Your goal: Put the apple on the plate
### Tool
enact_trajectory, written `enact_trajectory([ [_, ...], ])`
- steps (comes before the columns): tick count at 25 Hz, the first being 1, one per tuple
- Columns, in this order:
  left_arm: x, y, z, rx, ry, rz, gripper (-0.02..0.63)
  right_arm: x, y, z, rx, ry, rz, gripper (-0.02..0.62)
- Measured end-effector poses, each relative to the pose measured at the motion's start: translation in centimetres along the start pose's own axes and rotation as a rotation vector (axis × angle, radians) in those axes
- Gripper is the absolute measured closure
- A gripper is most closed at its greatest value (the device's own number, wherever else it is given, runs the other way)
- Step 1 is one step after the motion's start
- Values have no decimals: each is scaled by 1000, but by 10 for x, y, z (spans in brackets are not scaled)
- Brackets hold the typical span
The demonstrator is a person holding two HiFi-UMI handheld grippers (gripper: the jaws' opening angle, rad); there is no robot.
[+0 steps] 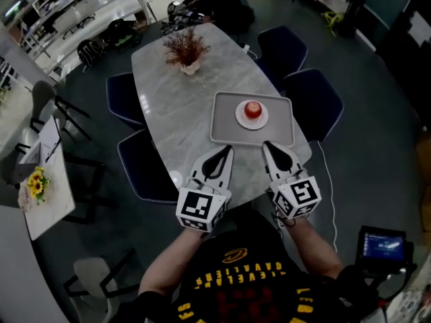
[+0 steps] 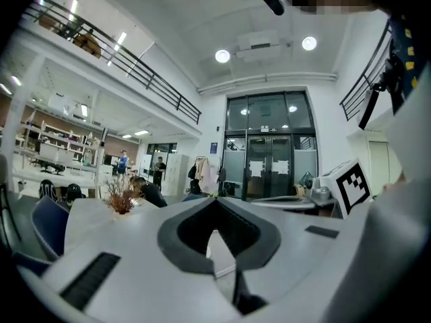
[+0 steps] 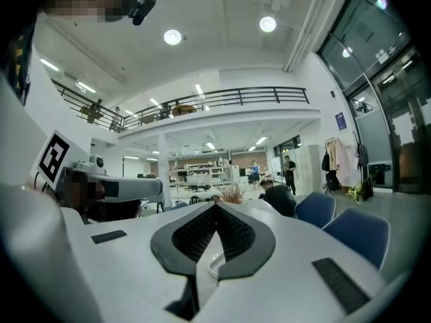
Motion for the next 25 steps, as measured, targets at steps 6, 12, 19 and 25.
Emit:
enact_trajectory([
  [6,-56,-53,38,27,95,139,604,-55,-38,-56,-32,-131,133,589],
  [12,-94,-96,58,17,149,241,604,-92,-64,-111,-72,-217,254,589],
  [19,-131,-110,76,16,183,332,604,-130,-80,-136,-90,-281,342,589],
  [25,-154,-112,69,-3,220,386,604,-151,-65,-144,-120,-319,388,589],
])
Point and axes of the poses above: the fingertips, and each gripper's own axes: y forward along the fingers, z to its right, x out of its underside, the point moved 5 cm from there along -y, backward along the fingers, and after that the axes turned 14 degrees about z, right-handed, at the moved point
